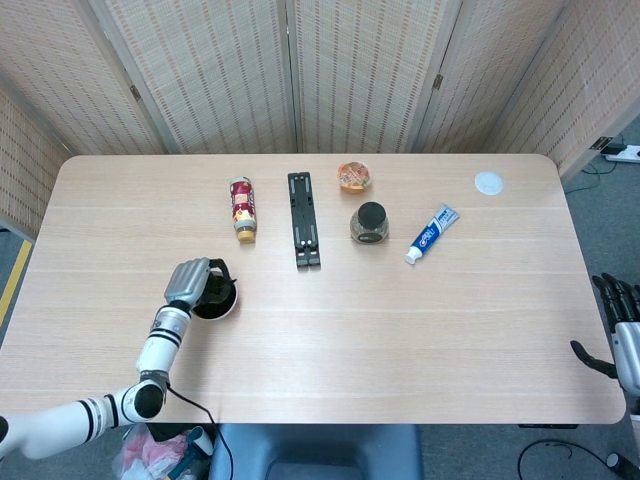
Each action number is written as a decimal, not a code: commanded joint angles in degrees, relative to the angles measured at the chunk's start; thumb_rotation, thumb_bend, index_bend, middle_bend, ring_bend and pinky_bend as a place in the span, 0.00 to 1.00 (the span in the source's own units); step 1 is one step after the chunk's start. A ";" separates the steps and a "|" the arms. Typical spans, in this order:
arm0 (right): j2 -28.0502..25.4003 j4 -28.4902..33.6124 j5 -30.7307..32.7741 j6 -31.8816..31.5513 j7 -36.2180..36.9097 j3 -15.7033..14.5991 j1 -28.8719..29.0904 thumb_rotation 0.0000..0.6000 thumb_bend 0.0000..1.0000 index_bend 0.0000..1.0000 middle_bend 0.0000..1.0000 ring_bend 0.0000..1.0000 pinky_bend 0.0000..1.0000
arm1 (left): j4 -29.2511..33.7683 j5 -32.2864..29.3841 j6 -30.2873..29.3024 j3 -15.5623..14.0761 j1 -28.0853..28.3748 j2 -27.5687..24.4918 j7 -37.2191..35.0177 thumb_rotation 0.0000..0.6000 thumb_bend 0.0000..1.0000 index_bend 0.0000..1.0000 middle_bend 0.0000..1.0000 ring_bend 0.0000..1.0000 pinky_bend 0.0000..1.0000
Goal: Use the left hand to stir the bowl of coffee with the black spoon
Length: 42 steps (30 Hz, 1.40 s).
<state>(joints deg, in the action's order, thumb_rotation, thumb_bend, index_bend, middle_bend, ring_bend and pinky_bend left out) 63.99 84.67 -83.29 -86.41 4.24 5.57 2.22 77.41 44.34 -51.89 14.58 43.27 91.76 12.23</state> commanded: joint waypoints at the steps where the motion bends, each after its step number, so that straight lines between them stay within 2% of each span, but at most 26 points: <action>1: 0.04 -0.10 -0.11 0.09 0.01 -0.02 0.09 1.00 0.13 0.00 0.08 0.08 0.09 | 1.56 0.17 0.18 -0.70 -0.95 -1.42 -0.20 1.00 0.53 0.70 1.00 1.00 1.00; 7: 0.19 -0.52 -0.23 0.51 0.16 -0.18 0.25 1.00 0.13 0.00 0.08 0.08 0.09 | 4.89 1.69 -0.38 -1.89 -2.38 -3.27 -0.65 1.00 0.53 0.70 1.00 1.00 1.00; 12: 0.09 -0.55 -0.38 0.31 0.35 -0.14 0.24 1.00 0.13 0.00 0.08 0.08 0.09 | 5.48 2.18 -0.27 -1.92 -1.95 -2.55 -0.30 1.00 0.53 0.70 1.00 1.00 1.00; 22: -0.16 -0.12 -0.30 -0.15 0.24 -0.18 -0.11 1.00 0.13 0.00 0.08 0.08 0.09 | -0.10 0.86 -0.52 0.33 0.98 2.28 1.12 1.00 0.53 0.70 1.00 1.00 1.00; 27: -0.17 -0.01 -0.25 -0.24 0.14 -0.24 -0.26 1.00 0.13 0.00 0.08 0.08 0.09 | -2.39 -0.28 -0.59 1.11 1.05 2.82 1.05 1.00 0.53 0.70 1.00 1.00 1.00; 37: -0.02 -0.03 -0.39 0.14 -0.14 -0.18 0.09 1.00 0.13 0.00 0.08 0.08 0.09 | 1.01 0.43 -0.09 -0.62 -1.41 -0.81 0.45 1.00 0.53 0.70 1.00 1.00 1.00; 42: 0.14 -0.06 -0.52 0.40 -0.26 -0.28 0.25 1.00 0.13 0.00 0.08 0.08 0.09 | 2.55 1.32 -0.04 -1.44 -1.77 -0.69 0.40 1.00 0.53 0.70 1.00 1.00 1.00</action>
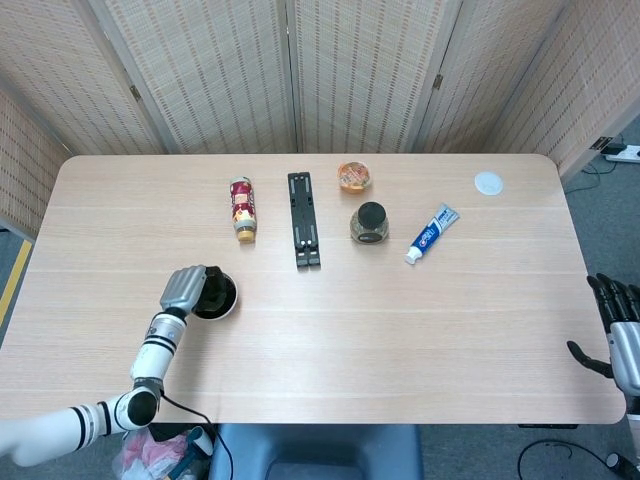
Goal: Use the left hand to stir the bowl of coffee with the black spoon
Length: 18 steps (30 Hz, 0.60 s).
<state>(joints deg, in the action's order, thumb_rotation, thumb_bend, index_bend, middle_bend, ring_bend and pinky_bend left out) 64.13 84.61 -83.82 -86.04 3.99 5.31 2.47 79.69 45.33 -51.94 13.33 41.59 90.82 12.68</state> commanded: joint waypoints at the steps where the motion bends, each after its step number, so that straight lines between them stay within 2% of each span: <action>1: -0.02 0.02 0.03 0.03 -0.02 -0.03 -0.02 1.00 0.13 0.00 0.08 0.08 0.09 | 0.28 0.41 0.07 -0.18 0.00 0.51 -0.07 1.00 0.53 0.70 1.00 1.00 1.00; 13: -0.33 0.14 0.50 -0.73 0.37 -0.06 -0.79 1.00 0.13 0.00 0.08 0.08 0.09 | -4.46 -0.54 -0.45 2.13 2.51 4.70 1.00 1.00 0.53 0.70 1.00 1.00 1.00; 18: -0.24 -0.04 0.49 -0.67 0.51 -0.04 -0.78 1.00 0.13 0.00 0.08 0.08 0.09 | -5.70 -1.38 -0.71 2.52 2.25 4.42 1.20 1.00 0.53 0.70 1.00 1.00 1.00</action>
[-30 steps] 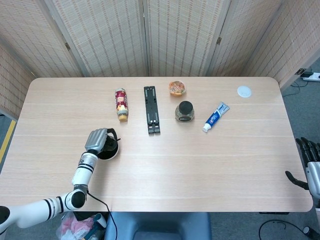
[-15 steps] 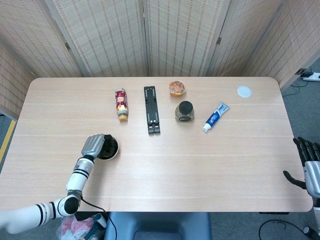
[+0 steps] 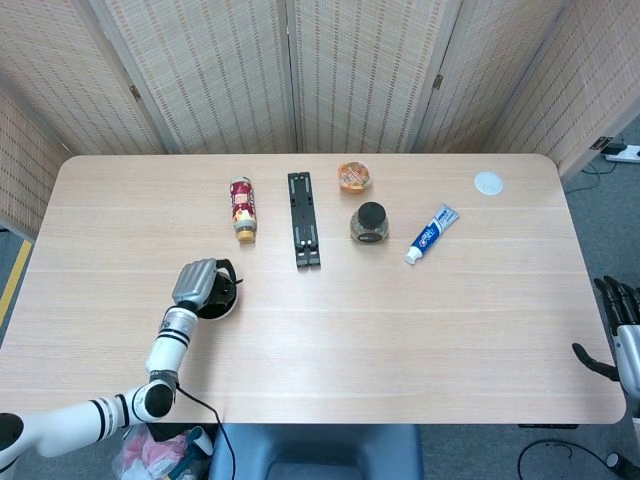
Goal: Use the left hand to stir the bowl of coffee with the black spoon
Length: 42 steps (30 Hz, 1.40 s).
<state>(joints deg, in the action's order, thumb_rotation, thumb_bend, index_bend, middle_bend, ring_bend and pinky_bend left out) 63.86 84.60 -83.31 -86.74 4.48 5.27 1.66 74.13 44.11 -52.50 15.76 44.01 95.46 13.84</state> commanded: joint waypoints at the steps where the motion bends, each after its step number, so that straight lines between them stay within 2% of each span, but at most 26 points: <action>1: 0.05 -0.06 -0.05 0.07 0.03 0.01 0.06 1.00 0.13 0.00 0.08 0.08 0.09 | -0.09 -0.14 -0.33 0.06 -0.38 -0.44 0.01 1.00 0.53 0.70 1.00 1.00 1.00; 9: 0.30 -0.30 -0.32 0.40 -0.02 0.04 0.43 1.00 0.13 0.00 0.08 0.08 0.09 | 5.40 0.27 0.29 -1.12 -3.20 -4.48 -2.05 1.00 0.53 0.70 1.00 1.00 1.00; 16: 0.21 -0.17 -0.57 -0.06 0.08 -0.03 0.22 1.00 0.13 0.00 0.08 0.08 0.09 | 9.00 2.93 -0.65 -2.32 -4.18 -5.29 -2.65 1.00 0.53 0.67 1.00 1.00 1.00; 18: 0.07 -0.03 -0.63 -0.42 0.10 -0.03 0.03 1.00 0.13 0.00 0.08 0.08 0.09 | 9.22 3.09 -1.22 -2.08 -4.17 -5.10 -2.69 1.00 0.52 0.60 1.00 1.00 1.00; 21: -0.05 0.16 -0.64 -0.89 0.14 -0.06 -0.29 1.00 0.13 0.00 0.08 0.08 0.09 | 9.94 3.37 -1.83 -1.79 -4.31 -5.42 -2.83 1.00 0.46 0.44 1.00 1.00 1.00; 24: -0.07 0.27 -0.57 -1.15 0.10 -0.07 -0.50 1.00 0.13 0.00 0.08 0.08 0.09 | 11.15 3.74 -2.20 -1.84 -4.57 -6.29 -2.78 1.00 0.34 0.29 1.00 1.00 1.00; 28: -0.05 0.50 -0.85 -1.37 -0.19 -0.12 -0.55 1.00 0.13 0.00 0.08 0.08 0.09 | 13.67 3.96 -3.24 -2.12 -5.34 -8.28 -2.29 1.00 0.23 0.14 1.00 1.00 1.00; 30: -0.08 0.60 -0.99 -1.50 -0.29 -0.10 -0.55 1.00 0.13 0.00 0.08 0.08 0.09 | 14.89 4.55 -4.16 -2.11 -6.02 -9.22 -2.79 1.00 0.21 0.10 1.00 1.00 1.00; 33: -0.22 0.84 -0.86 -1.65 -0.36 0.08 -0.58 1.00 0.13 0.00 0.08 0.08 0.09 | 17.63 5.59 -5.66 -2.01 -7.85 -11.75 -4.76 1.00 0.20 0.11 0.98 0.96 1.00; 36: -0.39 1.20 -0.75 -1.41 -0.31 0.11 -0.51 1.00 0.13 0.00 0.08 0.08 0.09 | 19.87 8.75 -10.32 -2.14 -10.68 -14.18 -6.56 1.00 0.20 0.22 0.89 0.84 0.99; 42: -1.59 1.39 -2.75 0.92 2.61 -1.24 0.41 1.00 0.17 0.00 0.08 0.08 0.09 | 20.60 17.69 -20.20 -4.90 -16.85 -18.37 -8.42 1.00 0.20 0.36 0.72 0.61 0.75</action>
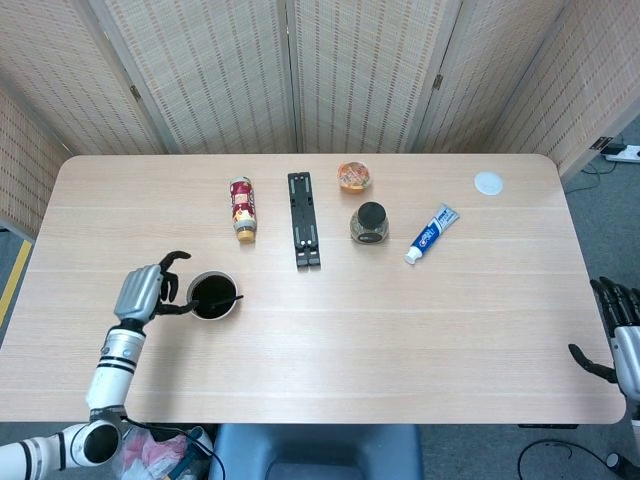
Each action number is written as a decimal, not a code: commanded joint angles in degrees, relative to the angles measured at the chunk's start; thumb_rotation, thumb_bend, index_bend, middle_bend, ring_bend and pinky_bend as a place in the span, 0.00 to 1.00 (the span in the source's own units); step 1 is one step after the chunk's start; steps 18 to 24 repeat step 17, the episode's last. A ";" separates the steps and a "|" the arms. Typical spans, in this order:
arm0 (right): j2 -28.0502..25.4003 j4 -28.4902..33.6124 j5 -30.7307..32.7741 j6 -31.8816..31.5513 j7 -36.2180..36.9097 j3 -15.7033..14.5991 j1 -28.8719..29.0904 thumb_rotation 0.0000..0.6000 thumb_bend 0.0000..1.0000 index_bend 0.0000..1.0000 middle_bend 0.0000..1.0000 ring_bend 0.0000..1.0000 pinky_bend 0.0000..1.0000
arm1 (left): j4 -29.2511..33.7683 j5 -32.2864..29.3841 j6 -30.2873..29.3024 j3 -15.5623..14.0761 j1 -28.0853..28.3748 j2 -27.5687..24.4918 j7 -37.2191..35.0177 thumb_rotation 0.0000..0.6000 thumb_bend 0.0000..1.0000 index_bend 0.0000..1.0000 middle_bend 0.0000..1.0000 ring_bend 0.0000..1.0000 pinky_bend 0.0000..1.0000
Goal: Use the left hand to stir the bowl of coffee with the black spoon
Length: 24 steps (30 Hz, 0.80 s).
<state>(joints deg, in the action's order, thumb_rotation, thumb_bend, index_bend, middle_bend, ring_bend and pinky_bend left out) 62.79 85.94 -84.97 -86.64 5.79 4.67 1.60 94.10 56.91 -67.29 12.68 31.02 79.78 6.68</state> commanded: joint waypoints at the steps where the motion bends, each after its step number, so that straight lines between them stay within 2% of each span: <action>1: -0.58 -0.12 -1.66 1.02 1.73 -0.84 0.69 1.00 0.18 0.00 0.08 0.08 0.09 | 0.01 6.63 -7.73 -2.57 -5.11 -3.08 -0.89 1.00 0.20 0.37 0.70 0.58 0.71; 3: -0.50 -0.42 -2.30 1.17 2.24 -1.00 0.99 1.00 0.18 0.00 0.08 0.08 0.09 | -1.25 9.00 -11.25 -3.73 -6.94 -3.30 0.25 1.00 0.20 0.37 0.65 0.52 0.62; 5: -0.37 -0.63 -2.74 1.30 2.88 -1.02 1.33 1.00 0.18 0.00 0.08 0.08 0.09 | -2.58 11.38 -14.70 -5.24 -8.95 -3.66 2.11 1.00 0.20 0.36 0.56 0.42 0.49; 8: -0.29 -0.76 -2.99 1.79 3.37 -1.03 1.83 1.00 0.18 0.00 0.08 0.08 0.09 | -2.97 14.12 -18.12 -7.49 -11.63 -4.64 4.38 1.00 0.20 0.33 0.46 0.33 0.34; 16: 0.00 -0.20 -3.36 3.11 4.06 -1.13 3.02 1.00 0.18 0.00 0.08 0.08 0.09 | -0.01 19.14 -21.12 -12.22 -16.55 -7.91 7.43 1.00 0.20 0.30 0.41 0.31 0.30; 24: 0.05 -0.13 -3.34 3.21 4.03 -1.15 3.10 1.00 0.18 0.00 0.08 0.08 0.09 | 0.35 19.43 -21.23 -12.35 -16.87 -8.08 7.38 1.00 0.20 0.30 0.41 0.31 0.30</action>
